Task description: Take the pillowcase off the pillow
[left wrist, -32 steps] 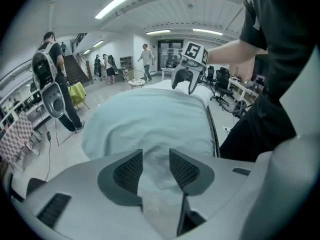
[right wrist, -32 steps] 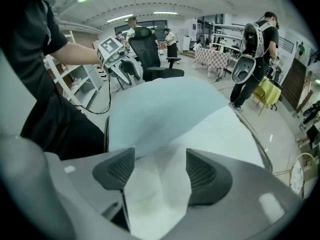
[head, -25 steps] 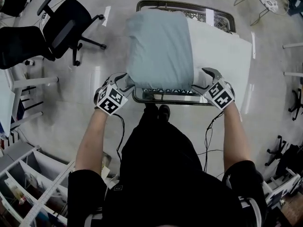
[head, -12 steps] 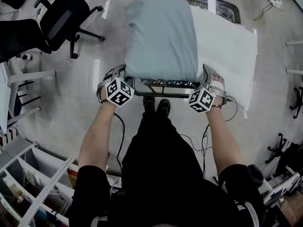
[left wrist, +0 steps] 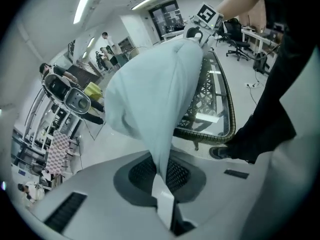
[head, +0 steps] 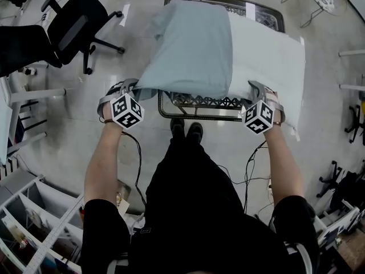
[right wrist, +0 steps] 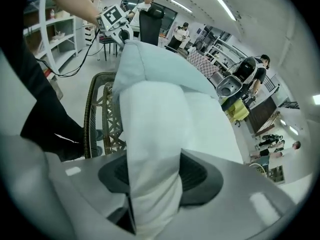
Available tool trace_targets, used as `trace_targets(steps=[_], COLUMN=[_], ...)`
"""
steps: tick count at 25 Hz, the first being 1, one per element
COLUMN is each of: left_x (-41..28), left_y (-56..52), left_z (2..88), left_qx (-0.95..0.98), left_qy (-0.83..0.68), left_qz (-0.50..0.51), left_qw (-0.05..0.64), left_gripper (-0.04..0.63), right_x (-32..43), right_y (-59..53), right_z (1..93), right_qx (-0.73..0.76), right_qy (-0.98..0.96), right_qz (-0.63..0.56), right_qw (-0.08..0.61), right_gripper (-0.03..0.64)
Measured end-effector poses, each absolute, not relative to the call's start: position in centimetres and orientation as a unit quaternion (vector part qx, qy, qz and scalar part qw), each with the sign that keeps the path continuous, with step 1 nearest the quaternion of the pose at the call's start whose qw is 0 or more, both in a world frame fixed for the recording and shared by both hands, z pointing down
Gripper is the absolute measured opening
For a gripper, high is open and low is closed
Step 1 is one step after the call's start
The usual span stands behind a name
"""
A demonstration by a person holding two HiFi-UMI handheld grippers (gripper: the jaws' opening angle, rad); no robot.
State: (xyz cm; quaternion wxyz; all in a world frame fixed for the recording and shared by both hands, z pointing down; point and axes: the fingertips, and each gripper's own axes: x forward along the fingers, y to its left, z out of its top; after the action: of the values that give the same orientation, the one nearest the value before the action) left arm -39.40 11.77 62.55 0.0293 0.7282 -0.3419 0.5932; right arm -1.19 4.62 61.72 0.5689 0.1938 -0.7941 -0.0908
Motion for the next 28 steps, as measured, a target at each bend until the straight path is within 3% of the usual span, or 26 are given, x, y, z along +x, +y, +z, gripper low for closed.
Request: trace_targets(steps=[14,28], left_x=[-48.9,-55.5], left_y=[7.9,3.7], left_z=[58.1,48.6], left_qx=[0.686,0.651], left_qy=[-0.442,-0.552], left_qz=[0.575,0.521], left_qw=[0.053,0.014], left_gripper=[0.011,0.009], right_x=[3.5,6.9], right_y=[3.8,6.1], right_z=[61.3,62.5], right_qx=[0.207,0.210], right_qy=[-0.777,-0.736], right_qz=[-0.062,-0.037], right_qw=[0.591,0.643], right_gripper=[0.236,0.248])
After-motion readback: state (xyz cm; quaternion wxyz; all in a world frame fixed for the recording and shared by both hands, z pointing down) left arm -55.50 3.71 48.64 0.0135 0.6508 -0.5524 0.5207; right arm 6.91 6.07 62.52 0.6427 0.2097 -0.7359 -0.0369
